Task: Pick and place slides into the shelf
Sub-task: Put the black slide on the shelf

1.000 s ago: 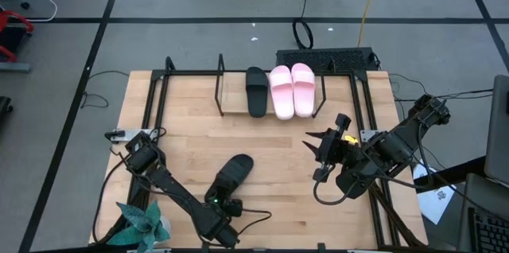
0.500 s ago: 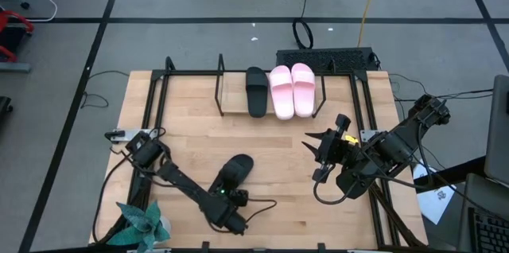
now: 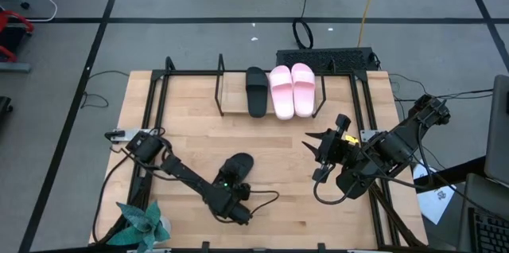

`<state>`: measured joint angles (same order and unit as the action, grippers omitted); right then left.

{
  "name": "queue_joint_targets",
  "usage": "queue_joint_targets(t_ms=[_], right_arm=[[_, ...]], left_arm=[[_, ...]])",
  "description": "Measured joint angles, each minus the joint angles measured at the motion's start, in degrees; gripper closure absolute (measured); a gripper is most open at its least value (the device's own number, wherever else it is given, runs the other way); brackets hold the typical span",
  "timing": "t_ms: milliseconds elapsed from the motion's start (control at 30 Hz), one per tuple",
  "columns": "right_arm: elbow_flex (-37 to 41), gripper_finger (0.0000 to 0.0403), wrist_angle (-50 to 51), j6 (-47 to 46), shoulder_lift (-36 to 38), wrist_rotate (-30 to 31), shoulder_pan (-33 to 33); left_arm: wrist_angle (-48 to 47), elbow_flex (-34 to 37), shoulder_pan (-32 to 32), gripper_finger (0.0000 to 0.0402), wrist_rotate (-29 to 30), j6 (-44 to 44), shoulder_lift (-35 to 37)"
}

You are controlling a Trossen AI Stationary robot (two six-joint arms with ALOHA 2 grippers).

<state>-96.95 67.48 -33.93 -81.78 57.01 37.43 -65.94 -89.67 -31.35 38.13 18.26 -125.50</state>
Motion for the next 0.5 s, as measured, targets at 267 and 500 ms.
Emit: queue_joint_targets(t_ms=[267, 500], right_arm=[[0.0, 0.0305, 0.0, 0.0, 0.0, 0.2, 0.0], [0.0, 0.0305, -0.2, -0.1, 0.0, 0.2, 0.0]], left_arm=[[-2.9, -2.1, 1.1, 0.0398, 0.1, 5.4, 5.5], [-6.9, -2.9, 0.8, 0.04, 5.3, 21.2, 17.8]])
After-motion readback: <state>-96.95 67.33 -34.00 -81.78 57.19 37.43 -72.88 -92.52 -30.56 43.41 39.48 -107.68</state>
